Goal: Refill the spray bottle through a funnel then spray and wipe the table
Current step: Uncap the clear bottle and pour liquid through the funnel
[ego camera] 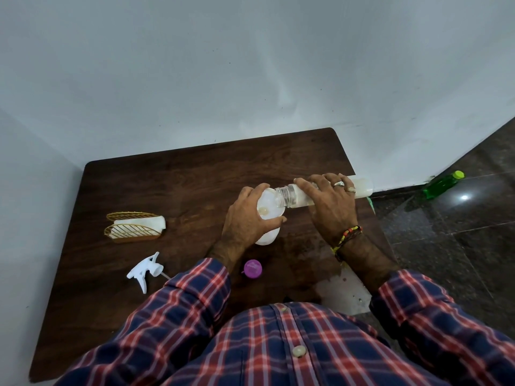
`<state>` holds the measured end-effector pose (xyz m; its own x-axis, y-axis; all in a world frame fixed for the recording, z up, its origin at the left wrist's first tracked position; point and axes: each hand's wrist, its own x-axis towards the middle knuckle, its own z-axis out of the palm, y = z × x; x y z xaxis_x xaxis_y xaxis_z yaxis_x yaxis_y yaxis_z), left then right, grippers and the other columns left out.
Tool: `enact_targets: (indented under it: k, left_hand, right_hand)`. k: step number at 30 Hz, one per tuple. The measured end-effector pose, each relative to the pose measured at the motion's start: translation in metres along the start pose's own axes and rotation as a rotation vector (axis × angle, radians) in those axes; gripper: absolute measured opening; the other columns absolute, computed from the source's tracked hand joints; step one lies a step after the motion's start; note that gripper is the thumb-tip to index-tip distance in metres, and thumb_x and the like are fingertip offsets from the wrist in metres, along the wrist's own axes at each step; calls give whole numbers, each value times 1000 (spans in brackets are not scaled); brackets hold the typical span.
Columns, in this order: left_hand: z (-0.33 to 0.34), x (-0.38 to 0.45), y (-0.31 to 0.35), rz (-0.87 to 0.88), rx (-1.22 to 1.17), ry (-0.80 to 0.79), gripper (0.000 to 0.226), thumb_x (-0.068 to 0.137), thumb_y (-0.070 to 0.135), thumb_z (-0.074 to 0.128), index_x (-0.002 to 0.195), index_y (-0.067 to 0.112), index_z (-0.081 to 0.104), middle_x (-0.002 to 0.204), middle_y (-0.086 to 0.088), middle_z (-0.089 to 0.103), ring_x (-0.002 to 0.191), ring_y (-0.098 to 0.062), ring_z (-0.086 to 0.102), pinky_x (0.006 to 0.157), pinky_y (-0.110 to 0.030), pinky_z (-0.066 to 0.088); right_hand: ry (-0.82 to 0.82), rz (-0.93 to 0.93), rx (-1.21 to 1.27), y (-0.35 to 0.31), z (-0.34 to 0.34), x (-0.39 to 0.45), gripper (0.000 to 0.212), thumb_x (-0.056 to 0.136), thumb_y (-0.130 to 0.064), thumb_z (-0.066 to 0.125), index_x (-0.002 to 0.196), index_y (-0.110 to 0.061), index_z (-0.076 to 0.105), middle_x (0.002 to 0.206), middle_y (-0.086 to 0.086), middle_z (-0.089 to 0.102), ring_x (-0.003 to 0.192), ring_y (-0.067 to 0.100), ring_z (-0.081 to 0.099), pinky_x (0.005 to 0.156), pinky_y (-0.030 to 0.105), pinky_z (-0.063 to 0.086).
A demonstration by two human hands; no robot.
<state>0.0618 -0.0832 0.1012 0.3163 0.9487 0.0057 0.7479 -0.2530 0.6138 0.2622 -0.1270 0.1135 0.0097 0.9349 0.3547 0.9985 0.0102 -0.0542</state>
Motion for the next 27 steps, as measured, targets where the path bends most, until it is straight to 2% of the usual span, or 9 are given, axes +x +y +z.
enact_targets:
  k: [27]
  left_hand:
    - [-3, -1, 2, -9, 7, -4, 88, 68, 58, 79, 142, 29, 42, 132, 3, 48, 115, -13, 51, 90, -30, 46]
  right_hand:
    - [-12, 6, -1, -2, -3, 1, 53, 78, -14, 68, 128, -30, 59, 118, 2, 65, 113, 32, 58, 106, 55, 35]
